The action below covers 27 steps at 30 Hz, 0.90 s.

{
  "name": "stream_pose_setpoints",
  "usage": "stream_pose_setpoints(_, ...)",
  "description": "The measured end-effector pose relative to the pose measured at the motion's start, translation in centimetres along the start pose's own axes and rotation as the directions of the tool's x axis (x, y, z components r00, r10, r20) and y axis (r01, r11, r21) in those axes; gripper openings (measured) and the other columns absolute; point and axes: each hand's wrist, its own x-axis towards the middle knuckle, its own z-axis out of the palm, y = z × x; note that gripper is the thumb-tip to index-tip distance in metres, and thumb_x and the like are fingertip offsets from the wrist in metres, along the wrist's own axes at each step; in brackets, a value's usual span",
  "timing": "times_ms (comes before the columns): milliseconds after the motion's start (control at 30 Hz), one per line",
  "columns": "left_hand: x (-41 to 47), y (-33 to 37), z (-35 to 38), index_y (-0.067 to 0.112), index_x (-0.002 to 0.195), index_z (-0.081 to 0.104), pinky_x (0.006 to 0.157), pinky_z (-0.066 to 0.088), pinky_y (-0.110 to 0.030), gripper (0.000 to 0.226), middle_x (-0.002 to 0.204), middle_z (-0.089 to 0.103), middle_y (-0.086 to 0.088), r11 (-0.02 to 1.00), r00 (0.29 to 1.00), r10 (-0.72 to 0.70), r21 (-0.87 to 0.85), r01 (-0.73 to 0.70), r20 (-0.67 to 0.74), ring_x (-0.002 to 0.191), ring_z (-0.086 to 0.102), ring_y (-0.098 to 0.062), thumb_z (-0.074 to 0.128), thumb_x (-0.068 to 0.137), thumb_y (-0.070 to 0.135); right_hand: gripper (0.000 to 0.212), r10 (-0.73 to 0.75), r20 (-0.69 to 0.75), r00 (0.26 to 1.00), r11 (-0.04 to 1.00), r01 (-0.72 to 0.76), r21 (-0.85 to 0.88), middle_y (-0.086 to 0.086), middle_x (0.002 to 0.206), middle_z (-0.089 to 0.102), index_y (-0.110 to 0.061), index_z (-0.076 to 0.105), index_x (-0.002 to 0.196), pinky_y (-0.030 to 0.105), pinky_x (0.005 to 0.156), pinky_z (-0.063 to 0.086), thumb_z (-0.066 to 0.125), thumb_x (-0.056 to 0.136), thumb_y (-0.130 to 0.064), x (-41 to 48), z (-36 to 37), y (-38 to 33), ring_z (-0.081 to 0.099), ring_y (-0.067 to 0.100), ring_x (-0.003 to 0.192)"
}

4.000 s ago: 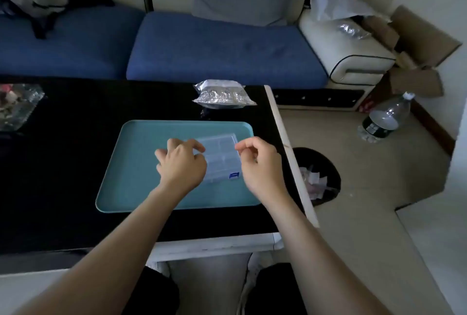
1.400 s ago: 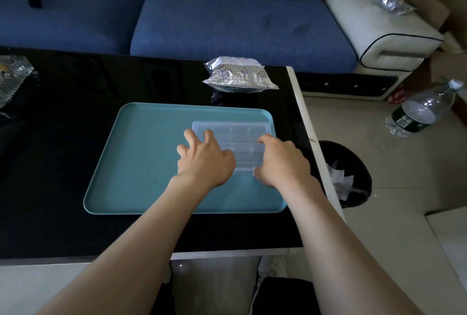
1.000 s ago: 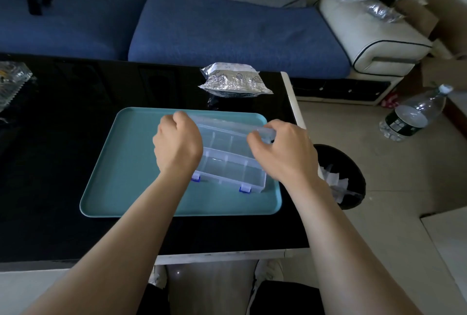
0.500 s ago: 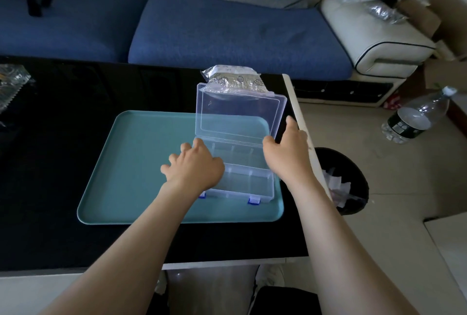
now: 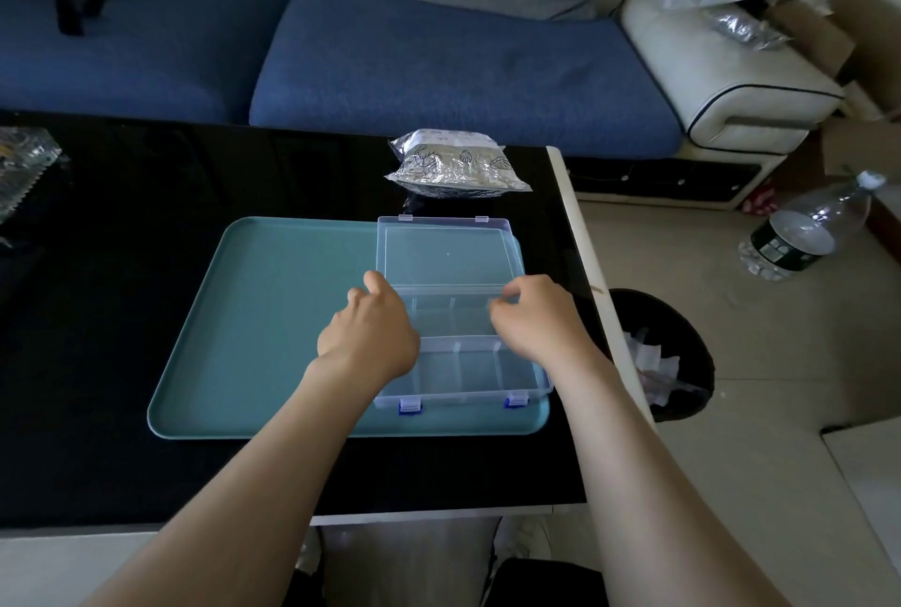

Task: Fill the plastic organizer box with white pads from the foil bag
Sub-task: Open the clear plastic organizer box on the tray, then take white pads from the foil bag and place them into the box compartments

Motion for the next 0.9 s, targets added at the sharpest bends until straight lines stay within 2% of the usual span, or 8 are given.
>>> stream_pose_setpoints(167, 0.3, 0.4, 0.5, 0.010, 0.110, 0.043, 0.082, 0.041, -0.043, 0.023, 0.117, 0.048, -0.012, 0.997, 0.964, 0.069, 0.062, -0.055, -0.257, 0.098, 0.045, -0.036, 0.052, 0.093, 0.023, 0.035, 0.021, -0.044, 0.999, 0.996, -0.025, -0.086, 0.011, 0.133, 0.049, -0.017, 0.062, 0.132, 0.041, 0.096, 0.041, 0.055, 0.100, -0.027, 0.3, 0.3, -0.1, 0.047, 0.036, 0.124)
stream_pose_setpoints(333, 1.4, 1.1, 1.5, 0.014, 0.122, 0.061, 0.093, 0.043, -0.044, 0.030, 0.123, 0.056, -0.008, 0.968, 0.906, 0.186, -0.087, -0.236, -0.379, 0.113, 0.049, -0.032, 0.055, 0.094, 0.019, 0.015, -0.099, -0.190, 0.977, 0.995, 0.091, -0.048, 0.007, 0.116, 0.044, -0.014, 0.068, 0.109, 0.040, 0.089, 0.050, 0.056, 0.100, -0.018, 0.9, 0.0, -1.1, 0.046, 0.031, 0.108)
stream_pose_setpoints(400, 2.2, 1.8, 1.6, 0.013, 0.123, 0.063, 0.093, 0.045, -0.040, 0.030, 0.121, 0.061, -0.007, 0.935, 0.917, 0.176, -0.229, -0.269, -0.359, 0.113, 0.054, -0.031, 0.056, 0.093, 0.015, 0.010, -0.171, -0.235, 0.957, 0.981, 0.187, 0.050, 0.005, 0.110, 0.050, -0.015, 0.067, 0.100, 0.028, 0.076, 0.052, 0.058, 0.098, -0.013, 1.4, -0.2, -1.7, 0.055, 0.023, 0.096)
stream_pose_setpoints(533, 4.8, 4.4, 0.2, 0.014, 0.125, 0.056, 0.093, 0.050, -0.040, 0.032, 0.113, 0.066, -0.005, 0.834, 0.936, 0.071, -0.495, -0.246, -0.346, 0.108, 0.061, -0.028, 0.059, 0.093, 0.014, 0.016, -0.205, -0.264, 0.942, 0.957, 0.249, 0.146, 0.005, 0.104, 0.064, -0.017, 0.066, 0.109, 0.014, 0.058, 0.038, 0.058, 0.096, -0.012, 2.5, -0.6, -2.4, 0.058, 0.005, 0.076)
stream_pose_setpoints(600, 6.7, 5.8, -0.7, 0.022, 0.129, 0.046, 0.093, 0.055, -0.044, 0.044, 0.109, 0.069, -0.007, 0.732, 0.951, -0.008, -0.650, -0.205, -0.309, 0.100, 0.066, -0.026, 0.060, 0.089, 0.014, 0.021, -0.181, -0.248, 0.952, 0.952, 0.233, 0.200, 0.003, 0.101, 0.069, -0.015, 0.068, 0.115, 0.019, 0.058, 0.044, 0.059, 0.096, -0.013, 2.9, -0.8, -2.5, 0.062, 0.007, 0.073)
stream_pose_setpoints(700, 9.5, 7.8, -1.3, 0.034, 0.133, 0.032, 0.085, 0.065, -0.044, 0.059, 0.103, 0.070, -0.012, 0.397, 0.983, -0.096, -0.912, -0.104, -0.154, 0.069, 0.070, -0.024, 0.056, 0.086, 0.006, 0.019, -0.131, -0.215, 0.968, 0.945, 0.188, 0.268, 0.002, 0.095, 0.072, -0.016, 0.071, 0.113, 0.021, 0.056, 0.046, 0.060, 0.097, -0.016, 3.8, -1.1, -2.2, 0.065, 0.009, 0.070)
stream_pose_setpoints(767, 11.0, 9.0, -1.5, 0.034, 0.144, 0.025, 0.086, 0.065, -0.043, 0.066, 0.108, 0.064, -0.009, 0.194, 0.987, -0.148, -0.981, -0.032, -0.062, 0.066, 0.071, -0.026, 0.052, 0.093, 0.002, 0.018, -0.116, -0.208, 0.971, 0.941, 0.175, 0.290, 0.003, 0.095, 0.073, -0.016, 0.072, 0.112, 0.022, 0.055, 0.046, 0.060, 0.098, -0.017, 4.4, -1.1, -2.0, 0.066, 0.011, 0.070)
stream_pose_setpoints(900, 13.6, 9.8, -1.4, 0.032, 0.158, 0.015, 0.078, 0.067, -0.044, 0.070, 0.108, 0.063, -0.010, 0.127, 0.962, -0.273, -0.990, 0.055, 0.019, 0.062, 0.078, -0.024, 0.048, 0.099, 0.010, 0.018, -0.081, -0.181, 0.980, 0.939, 0.136, 0.316, 0.002, 0.098, 0.073, -0.017, 0.072, 0.113, 0.013, 0.047, 0.041, 0.060, 0.101, -0.020, 5.4, -1.2, -1.4, 0.063, 0.005, 0.070)
